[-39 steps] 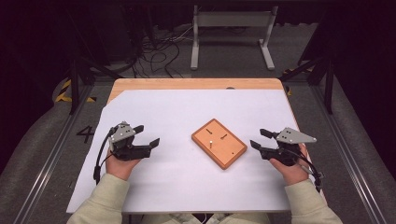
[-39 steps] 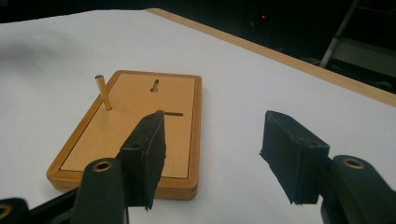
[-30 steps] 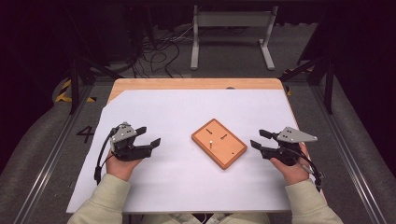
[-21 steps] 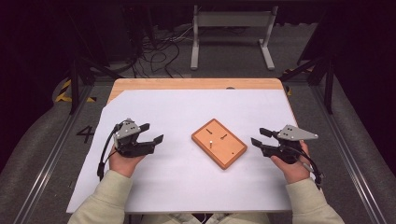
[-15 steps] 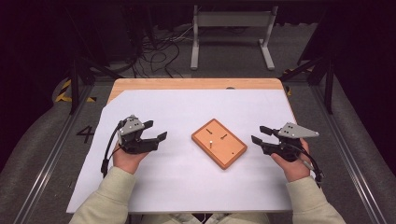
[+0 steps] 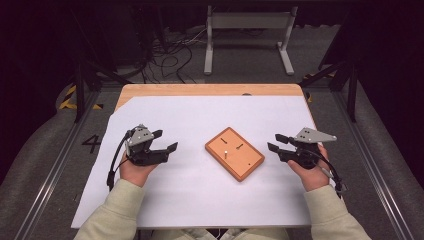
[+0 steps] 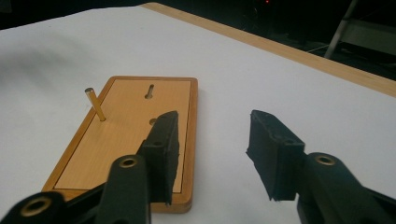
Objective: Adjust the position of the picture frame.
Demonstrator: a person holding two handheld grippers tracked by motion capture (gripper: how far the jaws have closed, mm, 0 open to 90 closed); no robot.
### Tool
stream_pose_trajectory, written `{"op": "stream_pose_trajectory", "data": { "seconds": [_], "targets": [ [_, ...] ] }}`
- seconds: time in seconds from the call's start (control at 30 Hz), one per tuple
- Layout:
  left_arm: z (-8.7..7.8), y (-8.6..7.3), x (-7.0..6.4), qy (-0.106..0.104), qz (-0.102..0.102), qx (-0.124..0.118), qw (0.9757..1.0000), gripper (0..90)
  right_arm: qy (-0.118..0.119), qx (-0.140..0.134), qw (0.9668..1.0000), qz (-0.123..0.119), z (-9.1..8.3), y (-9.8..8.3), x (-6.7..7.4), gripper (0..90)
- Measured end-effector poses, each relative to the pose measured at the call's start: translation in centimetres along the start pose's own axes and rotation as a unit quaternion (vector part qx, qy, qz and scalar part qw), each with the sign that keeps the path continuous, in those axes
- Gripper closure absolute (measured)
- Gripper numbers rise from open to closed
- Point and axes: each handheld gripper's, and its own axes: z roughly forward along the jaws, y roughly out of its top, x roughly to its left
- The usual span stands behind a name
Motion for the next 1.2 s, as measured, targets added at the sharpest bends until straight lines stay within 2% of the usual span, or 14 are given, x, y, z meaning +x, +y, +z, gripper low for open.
{"op": "stream_pose_trajectory", "data": {
  "seconds": [0.03, 0.07, 0.1, 0.17, 0.3, 0.37, 0.47, 0.57, 0.8, 0.87, 0.93, 1.0, 1.2],
  "targets": [
    [-0.1, 0.0, 0.1, 0.001, 0.001, 0.002, 1.0, 27.1, 0.001, 0.0, 1.0, -0.001, 0.1, 0.2, 0.0, 57.9],
    [-0.1, -0.1, 0.1, 0.001, 0.001, 0.003, 1.0, 27.0, -0.001, -0.002, 1.0, -0.005, 0.1, 0.3, 0.0, 63.2],
    [-0.2, -0.2, 0.1, 0.002, 0.0, 0.004, 1.0, 27.0, 0.008, -0.023, 0.9996, 0.011, 0.3, 0.5, -0.1, 67.1],
    [-0.3, -0.2, 0.1, 0.001, -0.001, 0.004, 1.0, 27.2, 0.009, -0.029, 0.9995, 0.013, 0.3, 0.5, -0.1, 68.1],
    [-0.4, -0.5, 0.2, 0.003, 0.0, 0.008, 1.0, 27.3, 0.002, -0.009, 1.0, -0.003, 1.2, 1.5, -0.2, 72.3],
    [-0.4, -0.6, 0.2, 0.002, -0.001, 0.011, 0.9999, 27.3, 0.006, -0.009, 0.9999, -0.001, 1.5, 1.7, -0.3, 73.2],
    [-0.5, -0.8, 0.2, 0.005, -0.002, 0.013, 0.9999, 27.2, 0.017, 0.011, 0.9998, 0.0, 2.5, 2.4, -0.3, 77.4],
    [-0.7, -1.0, 0.3, 0.007, -0.002, 0.015, 0.9999, 27.3, 0.018, 0.03, 0.9994, -0.003, 3.5, 3.3, -0.4, 79.8],
    [-1.0, -1.3, 0.4, 0.012, -0.005, 0.017, 0.9998, 27.3, 0.021, 0.051, 0.9985, 0.001, 5.1, 4.4, -0.8, 84.2],
    [-0.9, -1.4, 0.4, 0.013, -0.008, 0.018, 0.9997, 27.3, 0.023, 0.065, 0.9976, 0.007, 5.9, 4.9, -1.1, 90.0],
    [-0.9, -1.4, 0.4, 0.011, -0.005, 0.019, 0.9997, 27.2, 0.026, 0.066, 0.9974, 0.01, 6.1, 5.0, -1.2, 90.0],
    [-0.8, -1.4, 0.5, 0.01, -0.006, 0.02, 0.9997, 27.2, 0.02, 0.086, 0.9961, 0.005, 6.9, 5.4, -1.4, 90.0],
    [-0.7, -1.4, 0.5, 0.009, -0.009, 0.02, 0.9997, 27.1, 0.024, 0.104, 0.9943, -0.004, 8.7, 6.3, -1.4, 90.0]
  ]
}}
